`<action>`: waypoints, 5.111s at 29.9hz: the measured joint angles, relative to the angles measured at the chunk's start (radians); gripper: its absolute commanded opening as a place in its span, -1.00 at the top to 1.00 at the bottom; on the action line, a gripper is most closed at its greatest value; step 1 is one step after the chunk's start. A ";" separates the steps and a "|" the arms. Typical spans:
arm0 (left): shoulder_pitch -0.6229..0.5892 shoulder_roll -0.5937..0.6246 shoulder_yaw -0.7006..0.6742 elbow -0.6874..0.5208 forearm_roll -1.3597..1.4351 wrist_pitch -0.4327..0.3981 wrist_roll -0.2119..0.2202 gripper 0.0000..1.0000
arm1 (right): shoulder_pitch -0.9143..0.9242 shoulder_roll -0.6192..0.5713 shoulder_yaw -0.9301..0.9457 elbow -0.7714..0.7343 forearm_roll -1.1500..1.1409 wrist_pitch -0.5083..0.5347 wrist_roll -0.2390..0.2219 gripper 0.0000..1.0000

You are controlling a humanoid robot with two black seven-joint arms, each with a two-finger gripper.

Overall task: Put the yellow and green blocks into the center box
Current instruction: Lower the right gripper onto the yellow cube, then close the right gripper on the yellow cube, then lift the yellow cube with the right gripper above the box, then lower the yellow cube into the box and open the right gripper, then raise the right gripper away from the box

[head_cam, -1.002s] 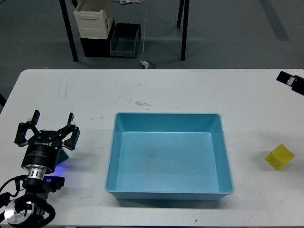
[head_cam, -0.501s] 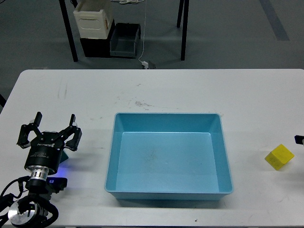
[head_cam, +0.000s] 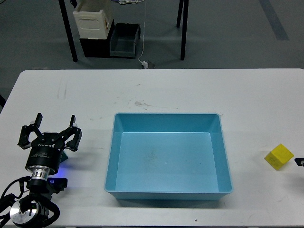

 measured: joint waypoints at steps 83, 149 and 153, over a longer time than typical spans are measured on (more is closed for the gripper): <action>0.006 -0.026 -0.015 0.026 -0.003 0.000 -0.003 -1.00 | 0.547 0.138 -0.137 -0.040 0.171 -0.071 0.000 1.00; -0.094 0.135 -0.184 0.022 0.181 0.000 -0.030 -1.00 | 0.637 0.805 -0.279 -0.255 0.350 -0.033 0.000 -0.90; -0.120 0.202 -0.235 0.022 0.470 0.013 -0.038 -1.00 | 0.564 0.803 -0.080 -0.234 0.423 -0.073 0.000 -0.90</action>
